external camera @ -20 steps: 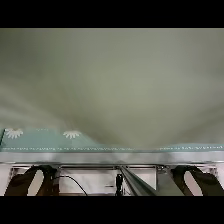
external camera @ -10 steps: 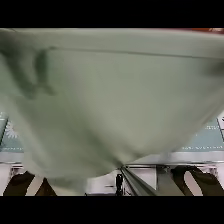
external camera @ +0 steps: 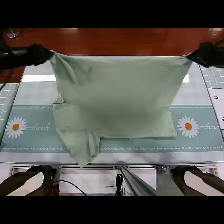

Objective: Fold the shirts.

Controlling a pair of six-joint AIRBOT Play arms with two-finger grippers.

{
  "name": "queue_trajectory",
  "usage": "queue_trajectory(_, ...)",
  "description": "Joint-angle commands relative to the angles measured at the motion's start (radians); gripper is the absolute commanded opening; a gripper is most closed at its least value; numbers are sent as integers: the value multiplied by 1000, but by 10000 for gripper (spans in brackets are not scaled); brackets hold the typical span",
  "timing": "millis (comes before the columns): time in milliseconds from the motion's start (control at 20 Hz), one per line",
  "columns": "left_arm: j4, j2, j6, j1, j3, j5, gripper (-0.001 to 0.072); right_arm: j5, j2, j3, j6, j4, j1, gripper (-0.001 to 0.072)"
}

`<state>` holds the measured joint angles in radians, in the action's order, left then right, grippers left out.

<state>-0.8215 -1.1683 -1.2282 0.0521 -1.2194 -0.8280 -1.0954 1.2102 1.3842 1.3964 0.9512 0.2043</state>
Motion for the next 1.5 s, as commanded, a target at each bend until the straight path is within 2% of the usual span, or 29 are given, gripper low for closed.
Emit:
queue_trajectory(0, 39, -151, -6, -75, 9, 172, 18, 107, 257, 85, -25, -153, 0, 35)
queue_trajectory(150, 82, -216, -6, -112, 9, 193, 18, 113, 411, 185, -2, -263, 0, 36)
queue_trajectory(200, 82, -228, -7, -116, 9, 191, 18, 113, 447, 204, 20, -298, 0, 61)
queue_trajectory(250, 90, -231, -21, -114, 9, 163, 21, 109, 466, 211, 21, -326, 4, 239)
queue_trajectory(300, 90, -230, -64, -105, 8, 121, 138, 90, 472, 210, -9, -340, 7, 527)
queue_trajectory(350, 89, -230, -72, -89, 3, 51, 414, 56, 469, 211, -63, -340, 13, 635)
queue_trajectory(400, 82, -231, -50, -66, -1, -35, 695, 9, 464, 212, -93, -338, 27, 637)
queue_trajectory(500, 34, -229, -42, 11, -3, -213, 704, -100, 441, 211, -98, -305, 82, 634)
queue_trajectory(600, 19, -228, -98, 126, 6, -402, 703, -260, 410, 211, -73, -241, 148, 629)
queue_trajectory(700, 17, -203, -81, 242, 53, -539, 703, -400, 366, 204, -79, -121, 193, 629)
queue_trajectory(800, 13, -141, -42, 346, 161, -605, 704, -409, 270, 106, -89, 13, 217, 629)
queue_trajectory(900, -30, -54, -37, 435, 327, -588, 704, -286, 129, -104, -121, -6, 244, 629)
queue_trajectory(1050, -61, 35, -20, 535, 572, -548, 704, -79, -115, -492, -212, -152, 247, 630)
queue_trajectory(1150, -53, 50, -17, 562, 678, -512, 704, -47, -237, -692, -303, -291, 248, 630)
queue_trajectory(1200, -46, 49, -13, 560, 712, -499, 704, -32, -278, -760, -309, -321, 248, 630)
queue_trajectory(1300, 24, 49, 53, 550, 769, -473, 704, -23, -325, -850, -302, -354, 248, 629)
queue_trajectory(1450, 130, 48, 112, 550, 820, -381, 703, -30, -341, -883, -302, -375, 248, 629)
